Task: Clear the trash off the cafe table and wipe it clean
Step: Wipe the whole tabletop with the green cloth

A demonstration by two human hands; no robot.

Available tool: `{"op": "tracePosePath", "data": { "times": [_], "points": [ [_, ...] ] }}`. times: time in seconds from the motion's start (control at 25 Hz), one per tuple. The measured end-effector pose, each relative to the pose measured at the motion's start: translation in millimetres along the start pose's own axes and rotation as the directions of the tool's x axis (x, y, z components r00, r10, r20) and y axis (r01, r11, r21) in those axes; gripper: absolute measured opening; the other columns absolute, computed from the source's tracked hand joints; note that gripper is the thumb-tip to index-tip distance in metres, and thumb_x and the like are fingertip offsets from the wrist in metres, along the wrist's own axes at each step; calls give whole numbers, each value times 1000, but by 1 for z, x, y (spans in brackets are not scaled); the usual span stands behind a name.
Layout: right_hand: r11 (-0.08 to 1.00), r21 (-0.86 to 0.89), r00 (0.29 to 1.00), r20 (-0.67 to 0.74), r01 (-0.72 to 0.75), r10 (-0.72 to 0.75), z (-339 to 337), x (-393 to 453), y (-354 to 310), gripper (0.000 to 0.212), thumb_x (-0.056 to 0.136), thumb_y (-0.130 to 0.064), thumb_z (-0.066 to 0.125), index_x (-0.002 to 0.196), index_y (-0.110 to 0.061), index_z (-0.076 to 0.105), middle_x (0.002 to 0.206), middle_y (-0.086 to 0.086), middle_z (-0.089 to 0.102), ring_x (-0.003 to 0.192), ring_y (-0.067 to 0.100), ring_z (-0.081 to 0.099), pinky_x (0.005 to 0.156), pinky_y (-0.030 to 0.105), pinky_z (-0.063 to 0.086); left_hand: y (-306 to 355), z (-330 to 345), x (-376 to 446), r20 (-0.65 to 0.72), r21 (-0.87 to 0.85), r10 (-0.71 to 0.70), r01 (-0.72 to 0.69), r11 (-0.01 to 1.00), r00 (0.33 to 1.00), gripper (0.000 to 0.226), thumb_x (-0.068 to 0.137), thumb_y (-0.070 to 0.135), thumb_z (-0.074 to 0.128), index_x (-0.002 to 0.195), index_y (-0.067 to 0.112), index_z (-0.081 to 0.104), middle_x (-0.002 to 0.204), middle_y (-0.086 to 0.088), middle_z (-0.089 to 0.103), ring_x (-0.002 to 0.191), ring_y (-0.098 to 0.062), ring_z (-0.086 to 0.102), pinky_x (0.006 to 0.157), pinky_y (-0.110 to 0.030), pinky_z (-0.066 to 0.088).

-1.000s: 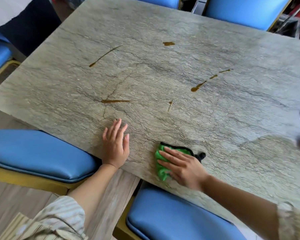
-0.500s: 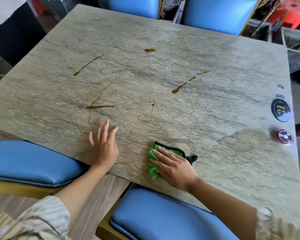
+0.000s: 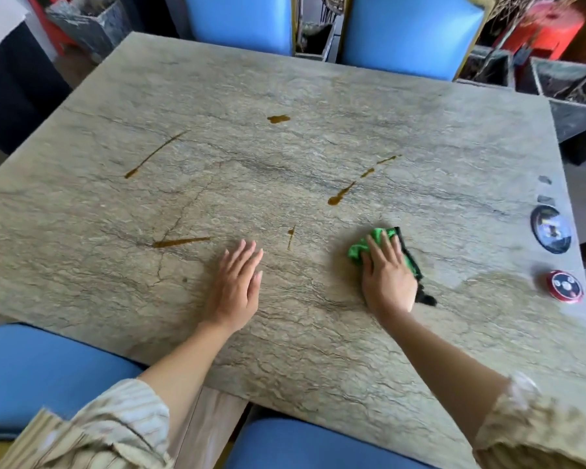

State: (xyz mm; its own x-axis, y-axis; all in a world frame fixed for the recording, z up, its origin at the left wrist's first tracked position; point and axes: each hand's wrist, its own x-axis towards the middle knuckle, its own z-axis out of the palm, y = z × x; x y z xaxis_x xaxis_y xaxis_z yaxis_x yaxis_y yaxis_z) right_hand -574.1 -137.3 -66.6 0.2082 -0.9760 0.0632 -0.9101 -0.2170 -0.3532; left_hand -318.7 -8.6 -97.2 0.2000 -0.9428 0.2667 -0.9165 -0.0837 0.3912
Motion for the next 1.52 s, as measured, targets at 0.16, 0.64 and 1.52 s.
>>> {"op": "tracePosePath", "data": {
  "times": [0.16,0.64,1.52],
  "points": [
    [876,-4,869,130,483,-478,32,-8,-58,44,97,-38,37,136,-24,53,147,1,44,139,25,36,104,40,45,1,-2,2,-1,-24,-11,11,1000,1000,45,99,25,32,137,7,48,148,-8,42,143,-21,29,117,-49,22],
    [812,-2,806,125,583,-579,49,39,-70,40,97,-38,46,135,-26,54,145,-1,47,137,22,39,107,38,42,2,-3,0,43,-3,-26,26,1000,999,52,99,27,32,145,3,33,156,-11,26,145,-24,22,116,-48,23],
    [997,-20,996,-57,73,-74,-31,46,127,41,98,-40,40,133,-26,56,145,0,47,139,21,36,99,40,48,138,62,66,109,-19,66,-65,998,992,52,97,40,35,137,9,49,146,-5,45,141,-18,32,117,-55,11]
  ]
}}
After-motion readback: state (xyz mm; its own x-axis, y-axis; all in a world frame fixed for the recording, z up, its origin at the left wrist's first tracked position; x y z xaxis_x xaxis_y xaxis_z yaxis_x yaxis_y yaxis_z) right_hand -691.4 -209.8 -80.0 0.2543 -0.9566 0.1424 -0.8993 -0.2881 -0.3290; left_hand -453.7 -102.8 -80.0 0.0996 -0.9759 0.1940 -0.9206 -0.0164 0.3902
